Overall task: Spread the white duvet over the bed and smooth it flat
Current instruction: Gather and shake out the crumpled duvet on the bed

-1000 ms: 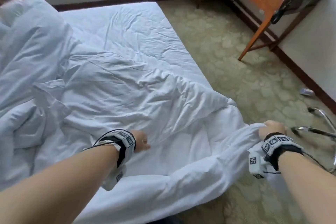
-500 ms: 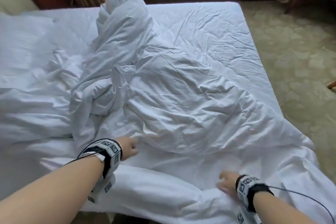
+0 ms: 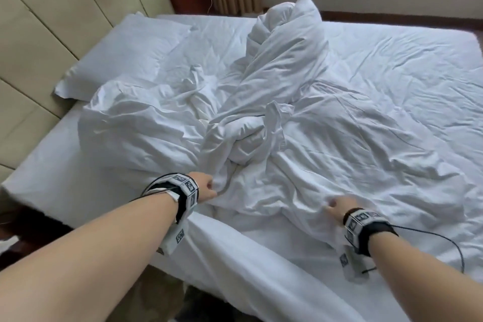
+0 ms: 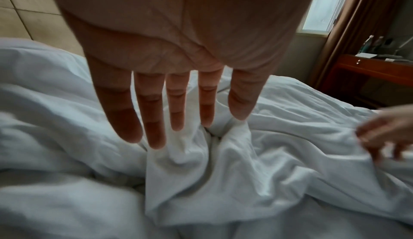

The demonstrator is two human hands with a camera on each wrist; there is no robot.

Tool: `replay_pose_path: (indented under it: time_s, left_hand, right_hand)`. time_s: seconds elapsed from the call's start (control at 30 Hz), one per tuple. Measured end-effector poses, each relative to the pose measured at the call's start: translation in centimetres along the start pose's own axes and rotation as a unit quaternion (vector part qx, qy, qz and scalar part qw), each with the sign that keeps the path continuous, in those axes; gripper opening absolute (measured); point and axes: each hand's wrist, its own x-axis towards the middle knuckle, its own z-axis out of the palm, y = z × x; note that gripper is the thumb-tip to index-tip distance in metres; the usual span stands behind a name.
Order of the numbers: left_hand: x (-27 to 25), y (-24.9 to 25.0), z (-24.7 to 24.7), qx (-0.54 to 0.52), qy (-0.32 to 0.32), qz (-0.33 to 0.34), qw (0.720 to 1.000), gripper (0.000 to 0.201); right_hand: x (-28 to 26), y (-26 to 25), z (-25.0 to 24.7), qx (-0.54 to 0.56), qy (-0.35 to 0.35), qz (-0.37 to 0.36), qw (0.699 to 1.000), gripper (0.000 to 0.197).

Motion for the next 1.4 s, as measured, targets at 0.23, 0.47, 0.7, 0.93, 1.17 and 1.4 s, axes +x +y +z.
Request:
replay_pose_path:
  time_s: [0.23,0.47,0.7,0.93,1.17,1.4]
  left_hand:
    - [6.9,-6.4,-3.2,-0.035,0.036,0.061,0.997,0.053]
    - [14.5,-13.6,-4.7,-0.094,0.011,0.167,0.981,0.061]
    - [16.6,-16.5,-6.6,-0.149,-0.057,0.204,0.966,0.111]
    - [14.6,-13.9,-9.7,-0.214,-0.056,0.266,0.938,0.103]
    - [11.1,-8.2,-11.6,-0.358,-0.039,0.347,0.866,0.122]
    - [8.3,-6.5,-13.5,-0.31,0.025,0.293,0.904,0.068]
  right_hand:
    - [4.4,-20.6,-4.8,0.267,0.095,-0.071,0.956,0.086]
    - [11.6,-30.7,-5.7,0.438,0.138,0.134,0.878,0.085]
    - [8.4,-36.9,-12.2,0.66,0.277,0.012,0.698,0.019]
    - [-0.1,-29.4,-27.2,0.734,0.417,0.0,0.536,0.068]
    - [-0.2,-30.6,-22.4,0.733,0.335,-0.004,0.592,0.028]
    - [-4.1,-28.8,-26.8,0.598,0.371,-0.058,0.708,0.034]
